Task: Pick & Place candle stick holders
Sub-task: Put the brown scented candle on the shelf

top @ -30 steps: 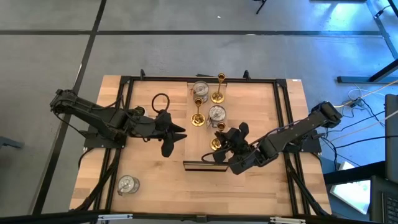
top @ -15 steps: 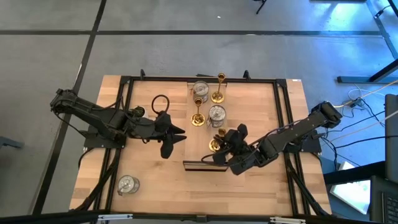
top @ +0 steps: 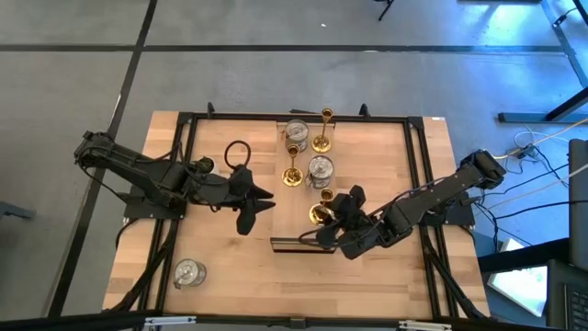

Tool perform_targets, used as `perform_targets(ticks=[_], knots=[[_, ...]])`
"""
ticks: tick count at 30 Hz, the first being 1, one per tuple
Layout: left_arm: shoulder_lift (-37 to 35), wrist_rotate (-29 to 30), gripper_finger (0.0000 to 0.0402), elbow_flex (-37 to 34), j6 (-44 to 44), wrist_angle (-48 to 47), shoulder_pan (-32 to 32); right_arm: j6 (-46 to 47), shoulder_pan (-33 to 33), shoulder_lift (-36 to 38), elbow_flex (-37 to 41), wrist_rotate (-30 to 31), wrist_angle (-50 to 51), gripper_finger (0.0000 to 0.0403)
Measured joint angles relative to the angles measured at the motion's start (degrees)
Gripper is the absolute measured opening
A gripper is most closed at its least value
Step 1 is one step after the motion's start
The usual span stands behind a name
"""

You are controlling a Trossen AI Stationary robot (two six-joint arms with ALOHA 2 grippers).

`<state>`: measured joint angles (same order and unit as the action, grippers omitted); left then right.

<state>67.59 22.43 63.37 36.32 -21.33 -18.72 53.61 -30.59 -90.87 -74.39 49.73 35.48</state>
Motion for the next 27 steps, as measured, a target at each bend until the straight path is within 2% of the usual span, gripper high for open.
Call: perform_targets(ticks=[9, 12, 17, 20, 23, 27], knots=[[0.0, -0.5, 0.0127, 0.0, 1.0, -2.9, 0.0, 4.6, -0.5, 0.0, -4.7, -2.0, 14.1, 0.0129], [0.0, -1.6, 0.0127, 0.0, 1.8, -3.5, 0.0, 6.3, -0.7, 0.1, -6.7, -4.8, 19.0, 0.013], [0.0, -8.3, 0.0127, 0.0, 4.1, -7.1, 0.0, 8.9, -1.2, 0.1, -9.8, -11.9, 25.0, 0.013], [0.0, -11.7, 0.0127, 0.0, 5.2, -9.5, -0.2, 8.5, -2.4, 0.1, -10.6, -12.3, 25.5, 0.013], [0.0, -12.1, 0.0127, 0.0, 7.0, -11.0, -1.2, 7.5, -3.2, 0.1, -11.3, -12.8, 25.6, 0.013], [0.0, -15.7, 0.0127, 0.0, 11.3, -13.6, -2.6, 7.5, -4.7, 0.1, -11.4, -15.6, 25.7, 0.013]])
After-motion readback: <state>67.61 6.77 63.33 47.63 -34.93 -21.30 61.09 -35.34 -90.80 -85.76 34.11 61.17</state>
